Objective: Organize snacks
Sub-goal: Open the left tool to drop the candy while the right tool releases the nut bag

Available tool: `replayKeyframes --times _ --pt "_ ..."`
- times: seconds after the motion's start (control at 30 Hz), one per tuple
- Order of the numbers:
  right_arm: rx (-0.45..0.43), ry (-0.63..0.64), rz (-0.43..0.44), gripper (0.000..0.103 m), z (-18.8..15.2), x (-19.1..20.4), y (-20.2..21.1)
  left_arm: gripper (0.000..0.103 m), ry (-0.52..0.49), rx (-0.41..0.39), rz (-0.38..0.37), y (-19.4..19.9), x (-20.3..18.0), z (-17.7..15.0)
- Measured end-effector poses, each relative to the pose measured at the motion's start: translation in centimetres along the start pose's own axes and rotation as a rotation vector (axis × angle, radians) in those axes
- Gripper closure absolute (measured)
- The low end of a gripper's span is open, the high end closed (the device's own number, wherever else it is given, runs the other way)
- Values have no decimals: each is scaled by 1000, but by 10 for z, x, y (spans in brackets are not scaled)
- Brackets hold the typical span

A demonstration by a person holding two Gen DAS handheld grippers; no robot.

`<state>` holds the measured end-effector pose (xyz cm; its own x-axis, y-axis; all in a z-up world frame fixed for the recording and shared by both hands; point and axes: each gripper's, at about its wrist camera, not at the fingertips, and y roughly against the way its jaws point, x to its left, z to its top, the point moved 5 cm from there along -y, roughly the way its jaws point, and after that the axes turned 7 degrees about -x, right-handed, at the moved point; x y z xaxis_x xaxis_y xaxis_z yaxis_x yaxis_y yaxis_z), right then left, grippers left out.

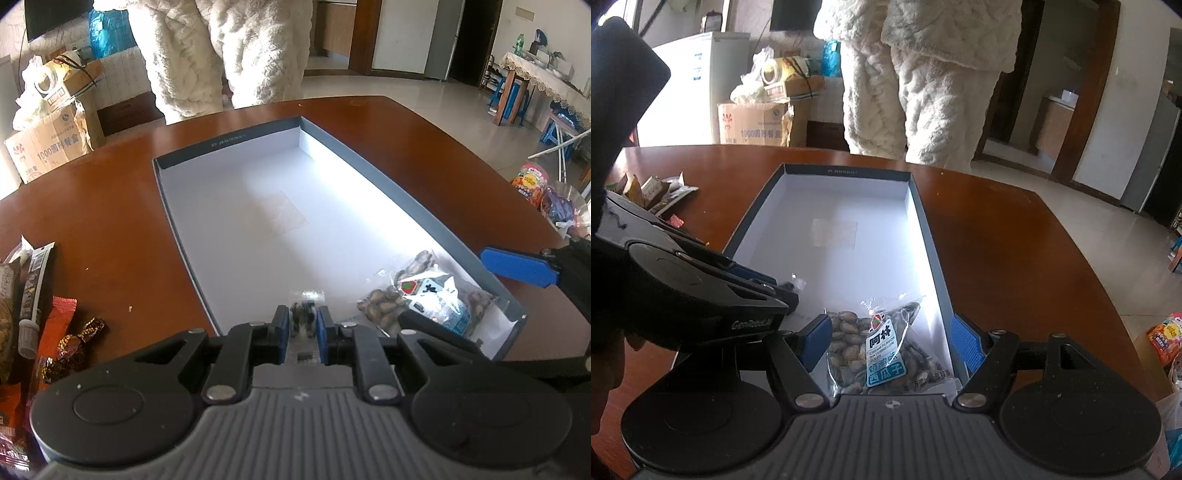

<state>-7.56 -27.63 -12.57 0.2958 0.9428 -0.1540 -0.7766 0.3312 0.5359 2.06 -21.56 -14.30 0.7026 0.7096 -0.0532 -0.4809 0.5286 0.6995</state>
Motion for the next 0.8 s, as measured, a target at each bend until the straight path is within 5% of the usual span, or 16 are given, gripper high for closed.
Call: replayKeyframes --times 0.47,0.8 --pt "-29 -57 -32 31 4 -15 9 45 32 -37 -5 6 4 7" --pt "-50 -83 -44 31 6 -20 13 34 26 -71 -2 13 5 16"
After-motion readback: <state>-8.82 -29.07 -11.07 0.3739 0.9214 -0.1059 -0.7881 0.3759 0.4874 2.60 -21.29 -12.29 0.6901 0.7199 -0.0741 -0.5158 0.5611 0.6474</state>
